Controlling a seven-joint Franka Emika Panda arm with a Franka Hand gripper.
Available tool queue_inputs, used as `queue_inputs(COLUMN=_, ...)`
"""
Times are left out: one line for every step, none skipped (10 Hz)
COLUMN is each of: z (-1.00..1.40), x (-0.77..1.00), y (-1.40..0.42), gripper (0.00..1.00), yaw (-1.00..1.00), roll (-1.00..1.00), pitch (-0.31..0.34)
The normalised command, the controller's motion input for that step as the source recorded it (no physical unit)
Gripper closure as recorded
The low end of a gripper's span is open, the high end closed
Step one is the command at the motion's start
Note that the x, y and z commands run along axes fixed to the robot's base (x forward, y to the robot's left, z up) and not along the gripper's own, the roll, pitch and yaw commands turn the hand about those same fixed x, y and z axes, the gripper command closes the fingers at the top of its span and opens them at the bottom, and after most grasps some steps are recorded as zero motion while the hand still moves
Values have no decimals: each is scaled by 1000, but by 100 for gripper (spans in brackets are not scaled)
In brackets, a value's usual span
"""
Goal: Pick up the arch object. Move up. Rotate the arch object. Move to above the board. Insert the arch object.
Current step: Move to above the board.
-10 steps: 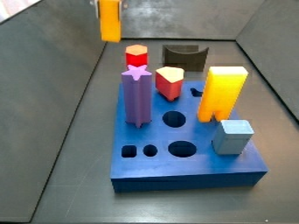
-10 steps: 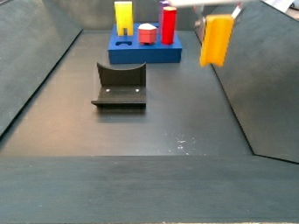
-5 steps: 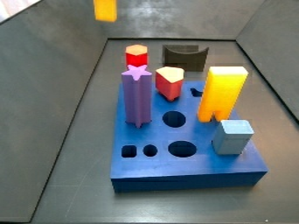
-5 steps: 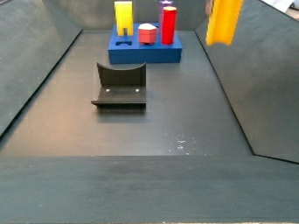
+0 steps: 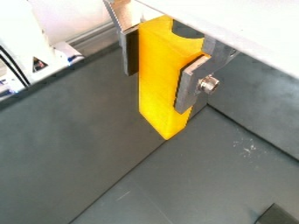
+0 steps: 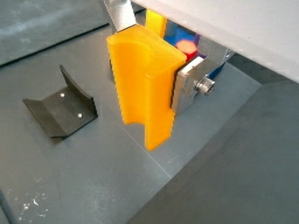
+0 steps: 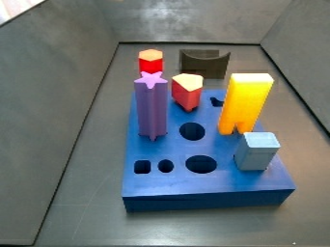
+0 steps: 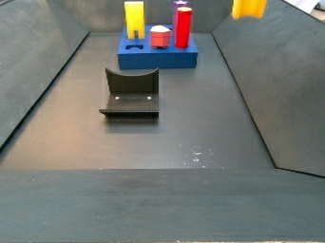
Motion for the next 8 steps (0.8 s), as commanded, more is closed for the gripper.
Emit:
queue_inputs(z=747, x=-4, y=-20, gripper=100, yaw=34, roll=106, pitch=78)
queue_inputs(z=545, x=1, y=-11, gripper=100, yaw=35, roll=104, pitch=82)
queue_inputs(z=394, x=4, y=-7, gripper=100, yaw=34, roll=102, pitch=82)
queue_inputs(z=243, x=4, y=-7, gripper=100, yaw=34, roll=101, pitch=80)
queue_inputs(z=31, x=445, y=-1000, gripper=100, yaw=-292, roll=161, pitch=-60)
queue_inputs(z=18, x=448, y=-1000, gripper=100, yaw=-276, roll=157, pitch=-58)
queue_inputs(z=7, x=475, y=-1000, gripper=100, yaw=-136, roll=87, pitch=-9)
queue_inputs(z=11, x=486, y=-1000, gripper=100, yaw=-94, roll=22, pitch=9)
